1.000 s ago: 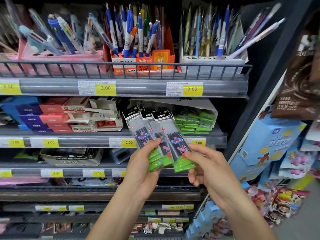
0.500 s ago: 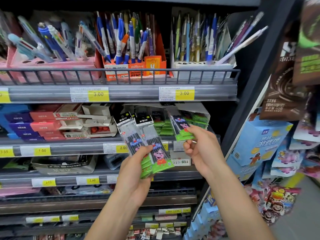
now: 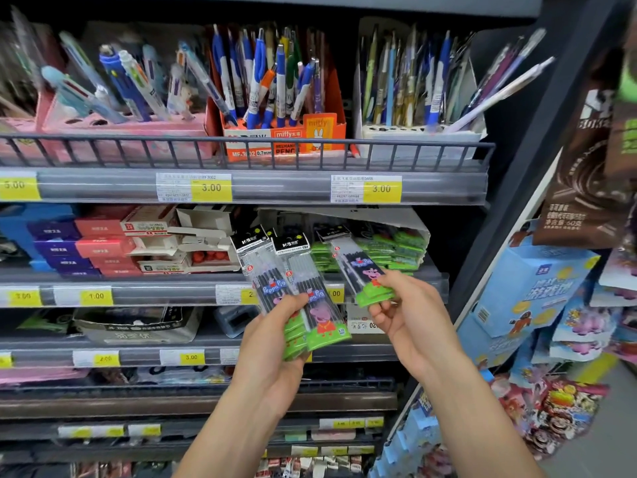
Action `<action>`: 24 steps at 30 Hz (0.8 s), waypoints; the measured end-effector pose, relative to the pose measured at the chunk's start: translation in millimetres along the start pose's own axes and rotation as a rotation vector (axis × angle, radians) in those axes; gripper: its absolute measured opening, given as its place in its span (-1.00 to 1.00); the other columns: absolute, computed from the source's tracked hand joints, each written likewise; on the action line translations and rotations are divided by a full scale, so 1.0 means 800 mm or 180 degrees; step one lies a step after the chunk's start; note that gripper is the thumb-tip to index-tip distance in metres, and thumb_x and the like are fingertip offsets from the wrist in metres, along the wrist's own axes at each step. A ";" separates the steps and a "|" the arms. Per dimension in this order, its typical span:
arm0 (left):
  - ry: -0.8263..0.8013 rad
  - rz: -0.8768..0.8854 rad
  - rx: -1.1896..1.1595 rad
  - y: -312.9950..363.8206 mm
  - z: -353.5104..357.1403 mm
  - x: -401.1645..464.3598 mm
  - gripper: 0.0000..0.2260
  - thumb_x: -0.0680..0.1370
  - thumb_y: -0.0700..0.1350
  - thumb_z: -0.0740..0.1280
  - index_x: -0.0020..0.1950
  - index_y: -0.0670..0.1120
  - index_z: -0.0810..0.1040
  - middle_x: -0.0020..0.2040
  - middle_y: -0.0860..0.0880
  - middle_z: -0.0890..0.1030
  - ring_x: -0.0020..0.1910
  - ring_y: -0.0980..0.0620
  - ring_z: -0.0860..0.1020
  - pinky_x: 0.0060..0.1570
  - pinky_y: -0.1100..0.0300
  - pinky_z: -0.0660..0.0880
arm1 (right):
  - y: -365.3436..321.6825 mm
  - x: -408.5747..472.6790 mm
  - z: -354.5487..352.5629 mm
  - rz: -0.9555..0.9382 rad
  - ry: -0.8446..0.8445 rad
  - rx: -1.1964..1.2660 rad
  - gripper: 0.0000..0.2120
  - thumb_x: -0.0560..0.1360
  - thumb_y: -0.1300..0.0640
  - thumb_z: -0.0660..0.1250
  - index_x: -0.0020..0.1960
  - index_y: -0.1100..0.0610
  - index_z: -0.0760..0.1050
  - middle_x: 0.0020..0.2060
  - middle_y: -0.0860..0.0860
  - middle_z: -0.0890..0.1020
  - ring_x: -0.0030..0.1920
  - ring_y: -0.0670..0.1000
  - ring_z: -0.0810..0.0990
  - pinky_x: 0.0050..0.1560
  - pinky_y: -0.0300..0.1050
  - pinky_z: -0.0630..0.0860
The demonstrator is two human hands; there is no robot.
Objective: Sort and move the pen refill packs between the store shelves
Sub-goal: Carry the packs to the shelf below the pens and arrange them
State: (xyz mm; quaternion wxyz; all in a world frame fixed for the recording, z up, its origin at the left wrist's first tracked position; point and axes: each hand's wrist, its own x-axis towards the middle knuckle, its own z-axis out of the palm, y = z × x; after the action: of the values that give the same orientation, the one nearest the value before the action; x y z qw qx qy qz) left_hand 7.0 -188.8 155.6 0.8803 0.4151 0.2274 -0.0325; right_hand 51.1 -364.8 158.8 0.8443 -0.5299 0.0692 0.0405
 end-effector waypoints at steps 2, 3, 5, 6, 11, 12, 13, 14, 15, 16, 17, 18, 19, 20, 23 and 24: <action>0.0001 -0.0011 0.0012 -0.001 0.001 0.000 -0.48 0.19 -0.11 0.59 0.14 -0.11 0.64 -0.02 -0.13 0.78 -0.21 -0.01 0.75 0.00 0.03 0.57 | -0.004 0.006 0.002 0.0005 0.0000 0.0163 -0.87 0.51 0.21 0.42 -0.21 0.15 0.66 -0.41 0.02 0.51 -0.44 -0.04 0.50 -0.49 -0.24 0.48; -0.0005 -0.0014 0.0019 -0.001 0.002 0.000 -0.50 0.19 -0.11 0.59 0.12 -0.11 0.65 -0.04 -0.13 0.78 -0.23 -0.01 0.74 0.03 0.02 0.56 | -0.007 0.009 0.004 0.0047 0.0010 0.0249 -0.87 0.51 0.22 0.41 -0.22 0.16 0.65 -0.41 0.03 0.50 -0.44 -0.04 0.50 -0.50 -0.24 0.48; -0.0036 -0.0024 0.0018 -0.002 0.003 0.000 -0.53 0.21 -0.12 0.58 0.10 -0.12 0.66 -0.05 -0.13 0.78 -0.23 0.00 0.74 0.04 0.02 0.56 | -0.013 0.016 0.008 0.0158 0.0051 0.0429 -0.80 0.52 0.24 0.40 -0.28 0.16 0.64 -0.43 0.03 0.47 -0.46 -0.04 0.49 -0.52 -0.26 0.46; -0.0048 -0.0030 0.0017 -0.002 0.004 -0.001 -0.54 0.21 -0.12 0.58 0.10 -0.12 0.66 -0.04 -0.13 0.78 -0.22 -0.01 0.74 0.03 0.03 0.57 | -0.017 0.020 0.009 0.0208 0.0090 0.0536 -0.80 0.53 0.25 0.38 -0.28 0.17 0.61 -0.43 0.03 0.45 -0.47 -0.04 0.49 -0.53 -0.27 0.45; -0.0065 -0.0054 0.0022 -0.004 0.003 -0.002 -0.60 0.33 -0.17 0.57 0.15 -0.12 0.66 -0.04 -0.12 0.78 -0.23 -0.01 0.74 -0.01 0.04 0.57 | -0.031 0.038 0.011 0.0203 0.0354 0.0842 -0.88 0.54 0.29 0.33 -0.17 0.22 0.48 -0.40 0.06 0.45 -0.46 -0.05 0.50 -0.48 -0.28 0.48; -0.0063 -0.0061 0.0019 -0.004 0.003 -0.002 -0.58 0.31 -0.17 0.58 0.15 -0.12 0.66 -0.04 -0.12 0.78 -0.23 -0.01 0.74 -0.01 0.04 0.57 | -0.032 0.041 0.010 0.0177 0.0452 0.0761 -0.91 0.54 0.30 0.33 -0.14 0.23 0.49 -0.40 0.06 0.45 -0.46 -0.05 0.50 -0.47 -0.27 0.49; -0.0062 -0.0063 0.0011 -0.004 0.002 -0.002 -0.55 0.27 -0.15 0.58 0.14 -0.12 0.66 -0.04 -0.12 0.78 -0.23 -0.01 0.74 0.00 0.04 0.57 | -0.032 0.043 0.008 0.0156 0.0554 0.0672 -0.93 0.54 0.30 0.34 -0.12 0.23 0.49 -0.40 0.07 0.45 -0.46 -0.05 0.50 -0.46 -0.27 0.50; -0.0063 -0.0063 0.0007 -0.004 0.002 -0.003 -0.53 0.23 -0.14 0.59 0.13 -0.12 0.66 -0.04 -0.13 0.78 -0.22 -0.01 0.75 0.01 0.03 0.57 | -0.032 0.045 0.007 0.0122 0.0638 0.0616 -0.94 0.54 0.30 0.35 -0.11 0.24 0.50 -0.41 0.06 0.45 -0.46 -0.04 0.50 -0.45 -0.26 0.50; -0.0066 -0.0060 0.0008 -0.003 0.002 -0.003 -0.52 0.22 -0.13 0.59 0.13 -0.12 0.66 -0.03 -0.13 0.78 -0.22 -0.01 0.75 0.02 0.03 0.57 | -0.032 0.047 0.006 0.0071 0.0702 0.0602 -0.92 0.54 0.30 0.36 -0.12 0.25 0.50 -0.42 0.05 0.45 -0.46 -0.04 0.51 -0.43 -0.26 0.52; -0.0065 -0.0058 0.0013 -0.003 0.002 -0.003 -0.52 0.22 -0.13 0.59 0.13 -0.12 0.66 -0.03 -0.13 0.78 -0.21 -0.01 0.75 0.03 0.02 0.57 | -0.031 0.049 0.005 0.0011 0.0760 0.0614 -0.91 0.55 0.30 0.37 -0.13 0.25 0.51 -0.43 0.04 0.45 -0.45 -0.04 0.52 -0.40 -0.25 0.54; -0.0060 -0.0056 0.0022 -0.003 0.001 -0.002 -0.54 0.24 -0.14 0.59 0.13 -0.12 0.66 -0.03 -0.13 0.78 -0.21 -0.01 0.75 0.03 0.02 0.57 | -0.031 0.051 0.005 -0.0046 0.0815 0.0627 -0.90 0.56 0.29 0.39 -0.13 0.26 0.53 -0.44 0.03 0.47 -0.45 -0.04 0.54 -0.35 -0.24 0.57; -0.0055 -0.0056 0.0029 -0.003 0.001 -0.001 -0.58 0.29 -0.16 0.59 0.13 -0.12 0.66 -0.03 -0.13 0.78 -0.21 -0.01 0.75 0.02 0.03 0.57 | -0.030 0.053 0.006 -0.0095 0.0865 0.0640 -0.91 0.56 0.29 0.41 -0.11 0.27 0.55 -0.44 0.03 0.48 -0.44 -0.05 0.55 -0.31 -0.24 0.60; -0.0053 -0.0063 0.0038 -0.004 0.001 0.000 -0.64 0.34 -0.18 0.58 0.12 -0.12 0.67 -0.02 -0.13 0.78 -0.21 -0.01 0.75 0.01 0.03 0.57 | -0.028 0.054 0.007 -0.0143 0.0905 0.0661 -0.92 0.56 0.29 0.43 -0.09 0.28 0.57 -0.42 0.03 0.50 -0.43 -0.06 0.57 -0.27 -0.24 0.61; -0.0058 -0.0075 0.0045 -0.004 0.001 0.001 -0.68 0.38 -0.19 0.57 0.12 -0.11 0.67 -0.02 -0.13 0.78 -0.21 -0.01 0.75 0.00 0.04 0.57 | -0.026 0.055 0.008 -0.0202 0.0946 0.0694 -0.93 0.56 0.28 0.44 -0.06 0.28 0.59 -0.39 0.04 0.51 -0.42 -0.07 0.59 -0.23 -0.23 0.63; -0.0070 -0.0091 0.0059 -0.005 0.003 0.003 -0.70 0.40 -0.19 0.57 0.12 -0.11 0.68 -0.02 -0.12 0.78 -0.21 -0.01 0.75 0.02 0.04 0.58 | -0.014 0.054 0.010 -0.0494 0.0986 0.0892 -0.76 0.55 0.22 0.48 0.15 0.30 0.56 -0.25 0.08 0.57 -0.30 -0.07 0.70 -0.09 -0.17 0.67; -0.0072 -0.0085 0.0064 -0.005 0.003 0.003 -0.67 0.38 -0.19 0.57 0.13 -0.11 0.67 -0.02 -0.12 0.78 -0.21 -0.01 0.75 0.04 0.03 0.57 | -0.007 0.053 0.010 -0.0585 0.0981 0.0973 -0.68 0.54 0.20 0.49 0.22 0.29 0.52 -0.19 0.11 0.60 -0.21 -0.02 0.74 -0.04 -0.14 0.68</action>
State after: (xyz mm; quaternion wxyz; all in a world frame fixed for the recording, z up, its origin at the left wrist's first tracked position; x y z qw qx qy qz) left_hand 8.9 -193.1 153.1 0.8781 0.4204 0.2226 -0.0511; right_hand 94.1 -360.2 160.3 0.8943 -0.3999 0.1541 -0.1288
